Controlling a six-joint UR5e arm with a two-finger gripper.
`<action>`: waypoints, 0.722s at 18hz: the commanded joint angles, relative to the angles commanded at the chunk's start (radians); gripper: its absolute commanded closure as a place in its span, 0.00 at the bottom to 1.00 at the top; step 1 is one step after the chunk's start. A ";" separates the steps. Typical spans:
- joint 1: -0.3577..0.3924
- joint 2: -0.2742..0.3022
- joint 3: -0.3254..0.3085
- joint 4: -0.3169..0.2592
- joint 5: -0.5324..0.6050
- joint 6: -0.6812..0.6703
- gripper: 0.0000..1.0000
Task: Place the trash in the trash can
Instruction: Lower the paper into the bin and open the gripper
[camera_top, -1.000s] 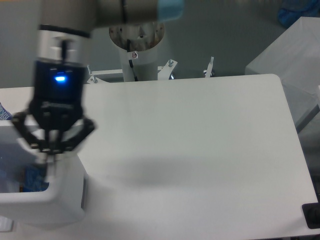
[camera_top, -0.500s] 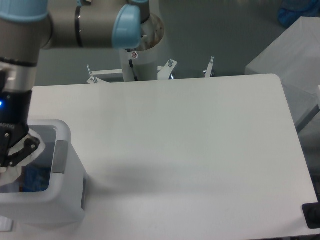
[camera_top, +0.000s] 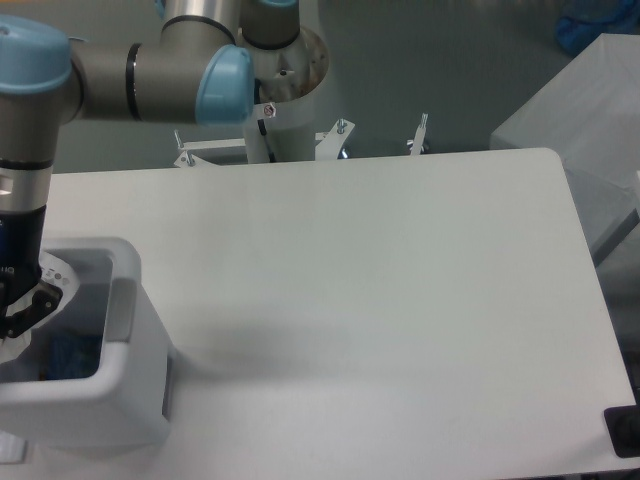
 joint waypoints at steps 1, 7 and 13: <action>0.000 -0.002 -0.011 0.002 0.002 0.000 0.96; 0.000 -0.020 0.011 0.002 0.000 0.012 0.78; 0.002 -0.017 -0.014 -0.002 0.003 0.077 0.00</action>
